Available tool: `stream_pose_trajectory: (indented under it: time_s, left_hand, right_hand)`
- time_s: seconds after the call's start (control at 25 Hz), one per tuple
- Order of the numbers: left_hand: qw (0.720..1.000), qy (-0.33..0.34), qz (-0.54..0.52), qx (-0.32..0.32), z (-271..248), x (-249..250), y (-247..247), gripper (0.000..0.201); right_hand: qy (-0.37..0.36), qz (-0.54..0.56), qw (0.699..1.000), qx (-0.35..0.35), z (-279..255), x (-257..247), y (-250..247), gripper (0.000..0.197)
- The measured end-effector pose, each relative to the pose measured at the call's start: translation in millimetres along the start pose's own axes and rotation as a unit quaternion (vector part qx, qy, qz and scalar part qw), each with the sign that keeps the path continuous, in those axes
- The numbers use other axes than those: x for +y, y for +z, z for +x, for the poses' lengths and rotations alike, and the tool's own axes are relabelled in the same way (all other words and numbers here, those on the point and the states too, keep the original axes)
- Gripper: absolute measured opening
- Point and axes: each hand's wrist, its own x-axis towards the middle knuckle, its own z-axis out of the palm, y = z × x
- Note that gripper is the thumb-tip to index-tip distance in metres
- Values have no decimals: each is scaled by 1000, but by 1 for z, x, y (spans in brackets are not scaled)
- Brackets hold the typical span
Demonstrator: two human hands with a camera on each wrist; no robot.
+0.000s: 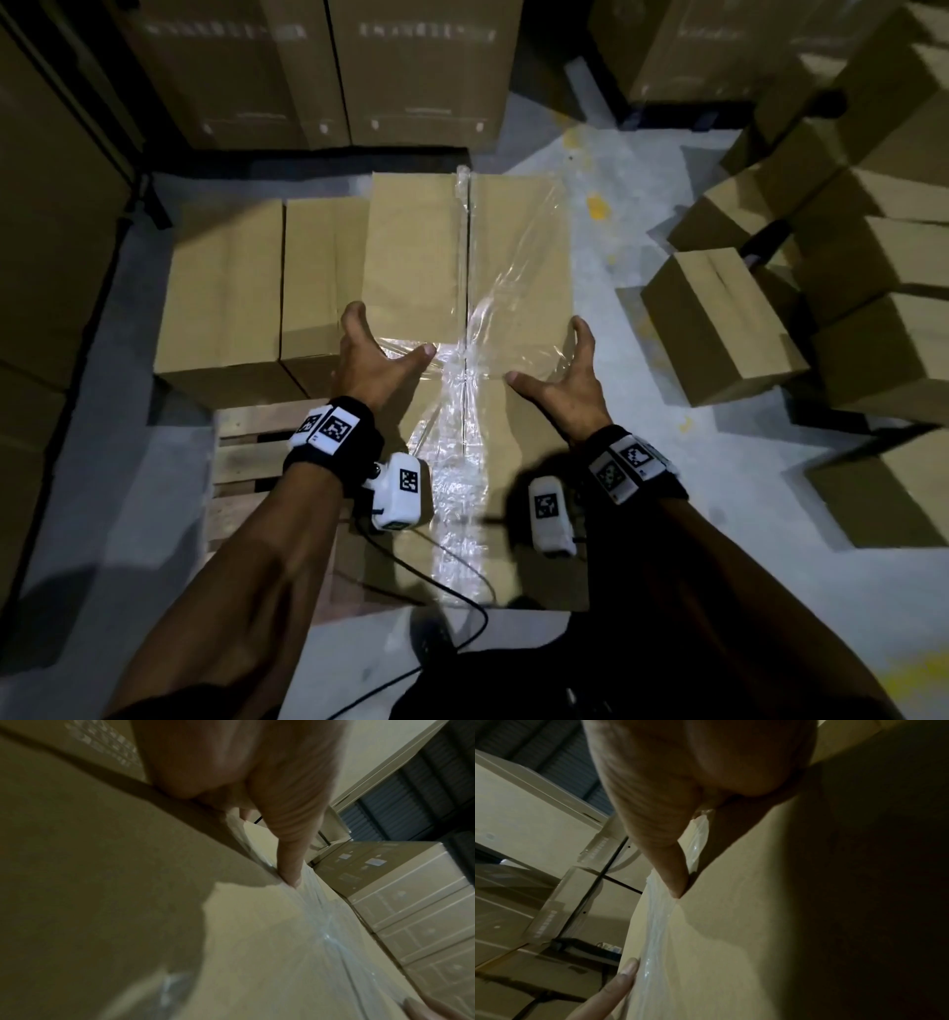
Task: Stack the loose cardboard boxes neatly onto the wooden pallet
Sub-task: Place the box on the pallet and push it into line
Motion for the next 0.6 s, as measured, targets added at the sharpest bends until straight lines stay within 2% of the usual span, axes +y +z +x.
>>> stream_pose_trajectory:
  time_s: [0.16,0.44,0.6]
  left_hand:
    - [999,-20,-14,-28,30,-12,22,113]
    - [997,-59,44,-18,100,-21,76,118]
    - [994,-99,54,-6,151,-29,109,119]
  right_hand:
    - [41,-15,999,0,46,31,7,125]
    - [62,11,996,-62,150,53,14,120]
    - [53,18,996,-75,217,70,22,117]
